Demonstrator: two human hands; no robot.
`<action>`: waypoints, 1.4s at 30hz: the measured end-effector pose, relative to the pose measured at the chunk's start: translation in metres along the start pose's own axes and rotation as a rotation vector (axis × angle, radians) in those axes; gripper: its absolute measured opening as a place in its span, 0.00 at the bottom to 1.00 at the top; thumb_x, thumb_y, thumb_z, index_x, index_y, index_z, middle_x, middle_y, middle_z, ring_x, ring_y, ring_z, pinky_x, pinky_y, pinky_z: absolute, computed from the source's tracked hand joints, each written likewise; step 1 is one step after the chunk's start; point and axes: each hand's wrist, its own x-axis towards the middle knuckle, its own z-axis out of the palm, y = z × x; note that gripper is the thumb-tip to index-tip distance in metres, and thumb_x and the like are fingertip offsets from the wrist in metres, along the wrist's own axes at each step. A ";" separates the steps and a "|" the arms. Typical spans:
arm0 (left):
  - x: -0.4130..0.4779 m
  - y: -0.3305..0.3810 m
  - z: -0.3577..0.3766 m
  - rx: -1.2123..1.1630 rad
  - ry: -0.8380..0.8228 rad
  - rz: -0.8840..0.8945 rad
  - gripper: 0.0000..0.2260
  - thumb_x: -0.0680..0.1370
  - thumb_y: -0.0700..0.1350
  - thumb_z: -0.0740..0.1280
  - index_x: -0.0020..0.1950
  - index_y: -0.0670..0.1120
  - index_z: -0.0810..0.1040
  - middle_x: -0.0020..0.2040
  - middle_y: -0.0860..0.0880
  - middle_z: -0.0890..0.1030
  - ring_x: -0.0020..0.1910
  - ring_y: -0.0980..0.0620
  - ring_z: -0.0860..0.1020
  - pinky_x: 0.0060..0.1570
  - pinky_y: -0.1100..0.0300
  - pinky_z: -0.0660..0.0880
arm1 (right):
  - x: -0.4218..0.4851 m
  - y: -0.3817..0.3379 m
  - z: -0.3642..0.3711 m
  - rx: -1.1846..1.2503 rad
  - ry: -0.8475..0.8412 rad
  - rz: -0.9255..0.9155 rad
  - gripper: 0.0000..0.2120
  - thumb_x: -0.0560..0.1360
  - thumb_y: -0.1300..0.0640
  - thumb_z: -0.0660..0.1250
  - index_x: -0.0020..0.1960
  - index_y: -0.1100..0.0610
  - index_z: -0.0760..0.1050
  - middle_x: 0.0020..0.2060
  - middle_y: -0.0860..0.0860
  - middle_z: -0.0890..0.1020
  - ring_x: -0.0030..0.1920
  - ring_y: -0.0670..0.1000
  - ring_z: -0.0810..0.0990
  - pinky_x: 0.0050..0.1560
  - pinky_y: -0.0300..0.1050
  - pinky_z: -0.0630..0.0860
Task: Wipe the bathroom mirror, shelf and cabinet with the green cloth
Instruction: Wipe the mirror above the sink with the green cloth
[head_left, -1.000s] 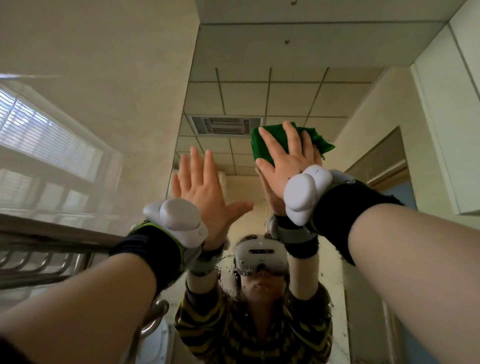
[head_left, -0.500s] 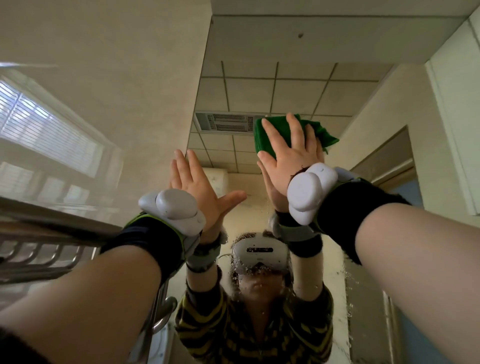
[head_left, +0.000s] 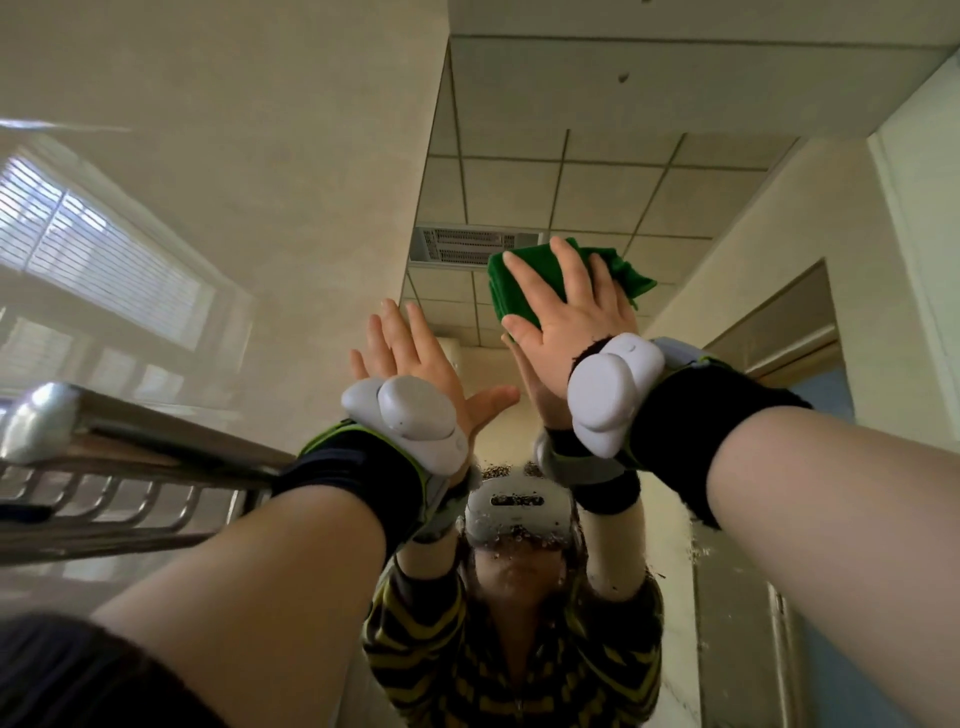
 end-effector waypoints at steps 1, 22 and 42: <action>0.000 0.000 0.002 -0.001 0.013 0.002 0.55 0.64 0.73 0.61 0.76 0.42 0.40 0.77 0.43 0.40 0.75 0.44 0.41 0.72 0.46 0.41 | 0.005 0.001 0.001 0.009 0.013 0.009 0.27 0.76 0.40 0.55 0.72 0.34 0.48 0.75 0.44 0.46 0.74 0.57 0.46 0.72 0.54 0.44; 0.007 -0.006 0.022 -0.009 0.083 0.000 0.57 0.63 0.75 0.60 0.76 0.43 0.38 0.77 0.45 0.40 0.76 0.46 0.42 0.69 0.44 0.38 | 0.040 -0.023 0.009 0.053 0.041 -0.007 0.26 0.76 0.39 0.55 0.72 0.35 0.51 0.75 0.46 0.48 0.73 0.59 0.48 0.71 0.55 0.46; 0.001 0.007 0.028 -0.146 0.341 -0.171 0.33 0.72 0.56 0.31 0.77 0.47 0.41 0.78 0.48 0.45 0.76 0.50 0.42 0.70 0.53 0.34 | 0.014 -0.054 0.018 0.116 -0.074 -0.189 0.25 0.77 0.39 0.54 0.71 0.34 0.50 0.75 0.44 0.44 0.73 0.57 0.42 0.71 0.53 0.40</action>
